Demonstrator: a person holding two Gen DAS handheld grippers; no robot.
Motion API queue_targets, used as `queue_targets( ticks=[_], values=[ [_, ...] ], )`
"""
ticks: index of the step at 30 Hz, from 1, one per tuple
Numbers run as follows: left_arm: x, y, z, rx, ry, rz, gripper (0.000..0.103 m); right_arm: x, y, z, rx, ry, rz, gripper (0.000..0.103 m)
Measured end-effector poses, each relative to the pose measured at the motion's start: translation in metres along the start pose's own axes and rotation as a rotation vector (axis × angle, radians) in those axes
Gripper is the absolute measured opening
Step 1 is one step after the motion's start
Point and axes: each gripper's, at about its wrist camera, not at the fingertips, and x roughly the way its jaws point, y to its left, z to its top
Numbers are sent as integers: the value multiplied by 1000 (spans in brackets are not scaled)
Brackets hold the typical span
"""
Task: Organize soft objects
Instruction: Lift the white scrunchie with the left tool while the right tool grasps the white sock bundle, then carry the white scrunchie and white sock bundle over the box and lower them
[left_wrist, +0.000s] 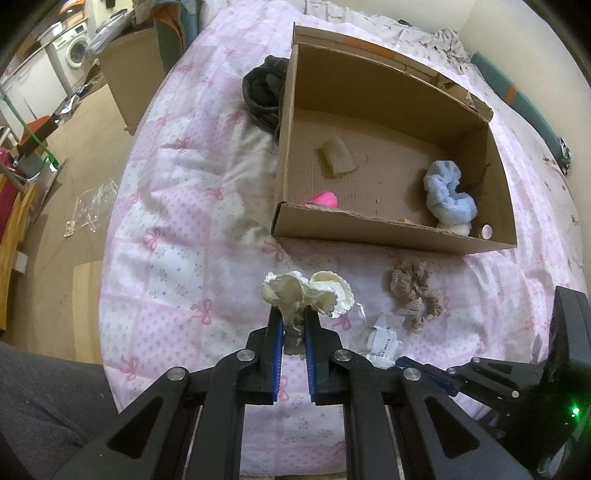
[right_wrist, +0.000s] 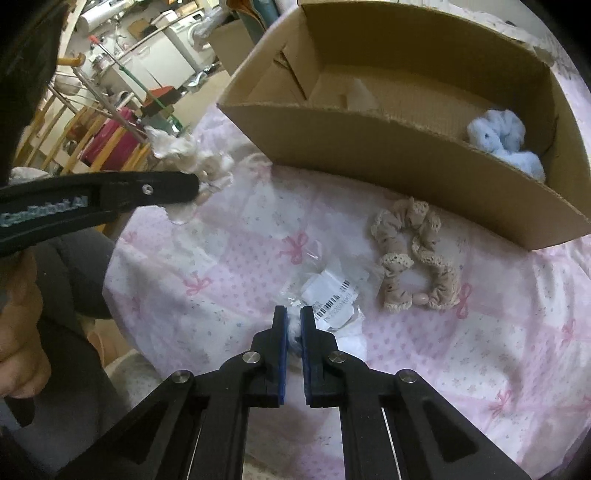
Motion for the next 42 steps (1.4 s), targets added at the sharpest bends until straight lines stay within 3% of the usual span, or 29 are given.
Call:
queue_targets(
  ticks=[18,26,29,34,42],
  values=[
    [4,4,-2,-7,-8,49,10,-43,-17,7,67,-138,71,8],
    [-12,6,1,-16,-68,53,10,-86,-35,14,142,-301,120,8],
    [-23,2,9,10,-87,84,10,-110,-47,19,184,-386,135,8],
    [-37,-3,31,5,-116,62,10,-147,-69,35,217,-495,113,8],
    [-47,-22,74,54,-179,59,10,-163,-100,65,238,-544,87,8]
  ],
)
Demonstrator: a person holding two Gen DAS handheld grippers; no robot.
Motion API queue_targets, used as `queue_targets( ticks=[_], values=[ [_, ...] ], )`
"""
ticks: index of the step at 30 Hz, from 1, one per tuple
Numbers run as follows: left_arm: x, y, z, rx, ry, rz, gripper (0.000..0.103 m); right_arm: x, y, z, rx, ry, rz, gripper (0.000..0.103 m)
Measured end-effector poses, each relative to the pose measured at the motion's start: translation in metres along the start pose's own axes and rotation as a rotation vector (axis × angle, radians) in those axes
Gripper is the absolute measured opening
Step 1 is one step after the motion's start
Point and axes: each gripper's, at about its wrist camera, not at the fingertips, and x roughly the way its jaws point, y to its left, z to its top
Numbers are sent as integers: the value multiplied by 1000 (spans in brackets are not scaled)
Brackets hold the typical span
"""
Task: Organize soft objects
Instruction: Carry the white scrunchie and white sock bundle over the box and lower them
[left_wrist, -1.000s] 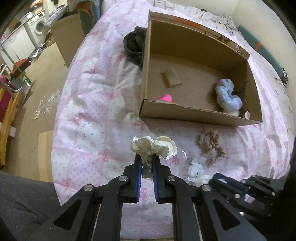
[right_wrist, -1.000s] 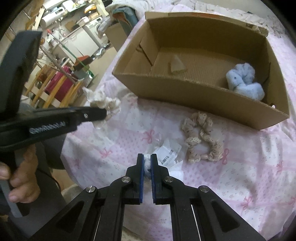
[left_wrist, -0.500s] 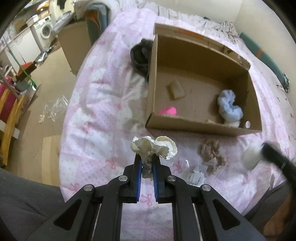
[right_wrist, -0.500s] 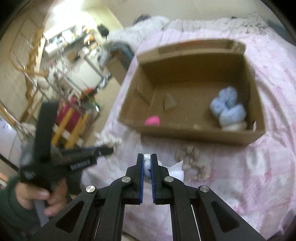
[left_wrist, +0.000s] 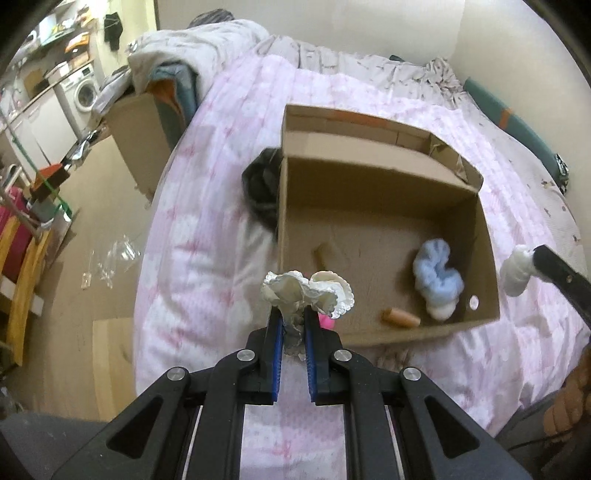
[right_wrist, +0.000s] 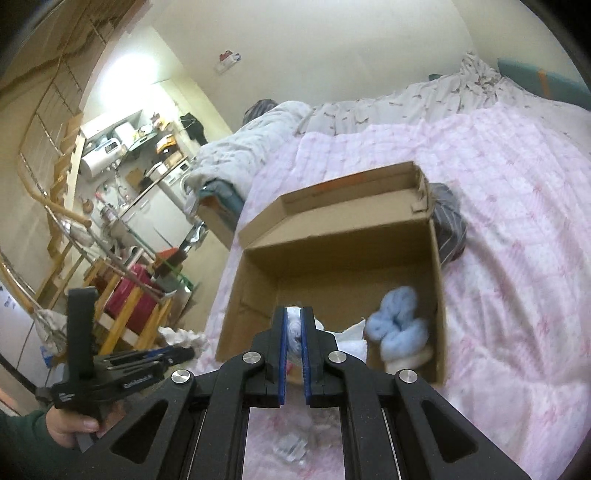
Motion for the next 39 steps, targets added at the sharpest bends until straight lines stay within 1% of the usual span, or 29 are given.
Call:
queue_targets(
  ticks=[5,10,15,18,21,25,29,39],
  values=[
    [8,-11,16,31,-14,6,10,13,-14,5,18,-3,-22,8],
    [29,-22,25,44,-3,17,10,28,-25,-1,28,24,-50,8],
    [53,-31,27,48,6,3,10,41,-36,-6,48,55,-76,8],
    [67,-35,25,55,8,-29,10,51,-39,-12,53,87,-91,8],
    [77,-40,21,92,12,-12,10,61,-41,-19,42,126,-113,8],
    [82,-40,17,108,6,-10,10,73,-37,-29,3,168,-134,8],
    [84,-37,14,91,13,-15,10,79,-37,-35,-9,199,-149,9],
    [85,-34,13,71,9,-21,11,82,-40,-35,2,208,-164,9]
  ],
)
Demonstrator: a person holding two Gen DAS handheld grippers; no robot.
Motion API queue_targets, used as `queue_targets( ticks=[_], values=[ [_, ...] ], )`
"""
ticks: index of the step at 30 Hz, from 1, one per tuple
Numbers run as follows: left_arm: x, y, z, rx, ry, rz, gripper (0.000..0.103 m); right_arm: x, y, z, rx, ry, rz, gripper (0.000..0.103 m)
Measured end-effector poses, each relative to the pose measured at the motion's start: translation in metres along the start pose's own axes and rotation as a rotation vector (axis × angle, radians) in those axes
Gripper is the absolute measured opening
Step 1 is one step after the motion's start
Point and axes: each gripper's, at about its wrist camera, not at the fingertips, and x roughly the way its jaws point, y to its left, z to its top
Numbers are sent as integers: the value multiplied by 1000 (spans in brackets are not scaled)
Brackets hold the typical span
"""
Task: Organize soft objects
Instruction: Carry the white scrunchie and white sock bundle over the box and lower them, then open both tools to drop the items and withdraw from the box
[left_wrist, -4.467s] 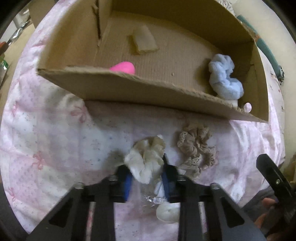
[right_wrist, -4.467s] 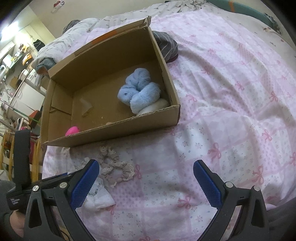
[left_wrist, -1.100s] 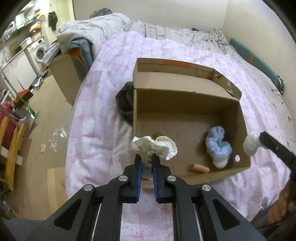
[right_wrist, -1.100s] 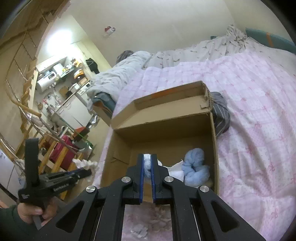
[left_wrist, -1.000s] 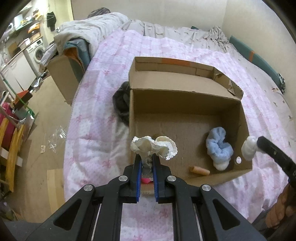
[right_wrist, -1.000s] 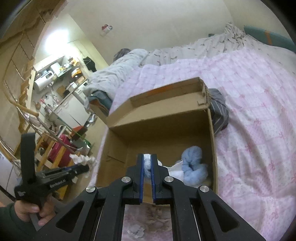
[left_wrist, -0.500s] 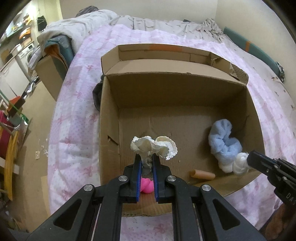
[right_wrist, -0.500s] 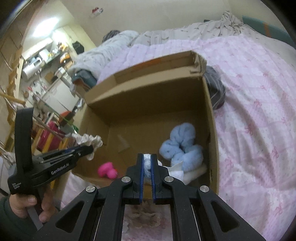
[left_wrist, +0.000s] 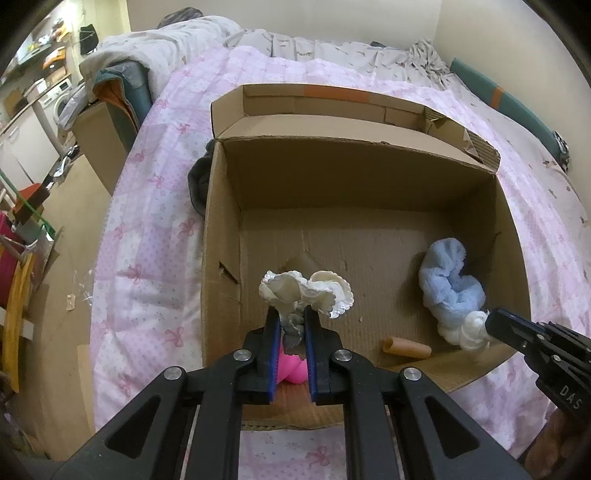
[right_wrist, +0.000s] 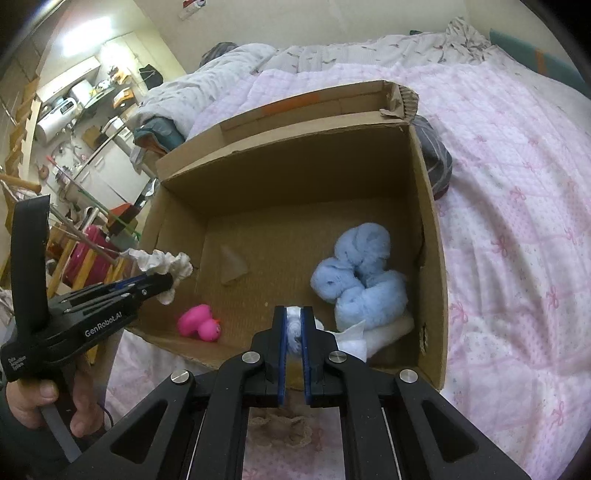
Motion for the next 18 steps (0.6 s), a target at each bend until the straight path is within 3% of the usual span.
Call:
queue_targets(
  ticks=[11,14,16,18],
  values=[
    [-2,-1,-1,-9,3,-22,18,3,2,1,1,5,-5,9],
    [-6,-3,-1,-3,-9,-21,35,3,2,1,6,6,-4,9],
    [-9,-6,-2,12,-22,-7,56,3,2,1,5,6,-4,9],
    [-13,-9,-1,24,-45,4,58,3,1,1,6,6,-3,9]
  ],
)
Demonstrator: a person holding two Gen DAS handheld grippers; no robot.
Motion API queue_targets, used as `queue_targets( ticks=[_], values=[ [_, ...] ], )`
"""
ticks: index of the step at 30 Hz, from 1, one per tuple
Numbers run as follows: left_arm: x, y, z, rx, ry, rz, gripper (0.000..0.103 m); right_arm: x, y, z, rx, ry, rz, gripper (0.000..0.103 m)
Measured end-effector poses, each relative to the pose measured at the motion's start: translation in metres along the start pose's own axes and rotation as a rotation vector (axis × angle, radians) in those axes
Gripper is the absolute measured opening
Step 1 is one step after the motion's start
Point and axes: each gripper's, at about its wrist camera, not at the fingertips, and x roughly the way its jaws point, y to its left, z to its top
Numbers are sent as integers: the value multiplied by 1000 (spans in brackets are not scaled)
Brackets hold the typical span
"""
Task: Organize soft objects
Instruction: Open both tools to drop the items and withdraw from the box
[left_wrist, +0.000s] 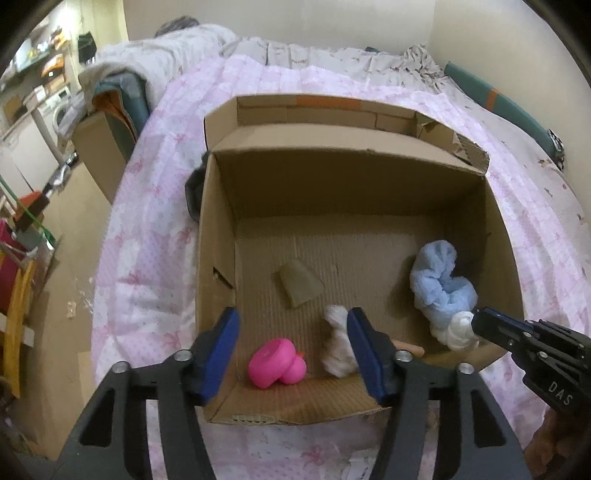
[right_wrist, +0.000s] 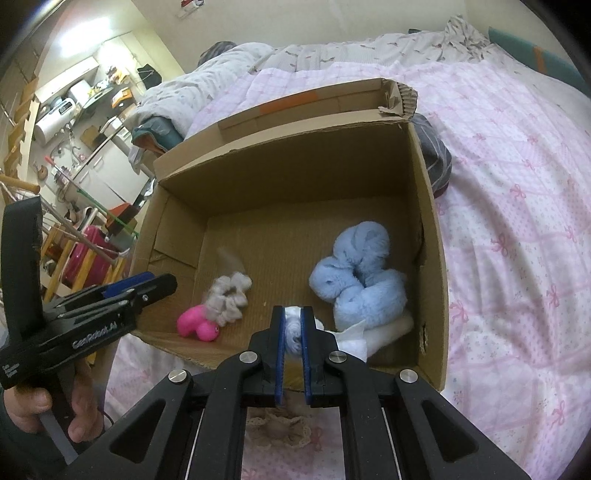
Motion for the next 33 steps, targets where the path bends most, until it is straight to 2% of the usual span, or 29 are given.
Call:
queue_targets(
  ticks=[12,14,15,16,17,20,22,29,33],
  values=[
    [-1,4,2,-21,9,-5,59,0,-1,1,14,-2,23,11],
    [-4,6,3,-40,7,-10,59,-2,0,1,13,-11,20,32],
    [-5,7,3,-50,2,-18,59,-3,0,2,16,-18,17,67],
    [-6,8,4,-59,-3,-23,60,-5,-1,2,27,-33,28,91],
    [-8,10,4,-66,-7,-26,60,-9,-2,2,41,-60,44,95],
    [-9,12,3,-75,-12,-19,62,-14,-2,5,42,-83,58,97],
    [-9,13,2,-75,-6,-17,62,-17,-2,5,42,-97,45,103],
    [-14,11,-5,-47,-8,-18,62,-23,-3,2,38,-121,20,103],
    [-24,13,-6,-50,-37,-13,62,-23,-4,2,43,-121,0,103]
  ],
)
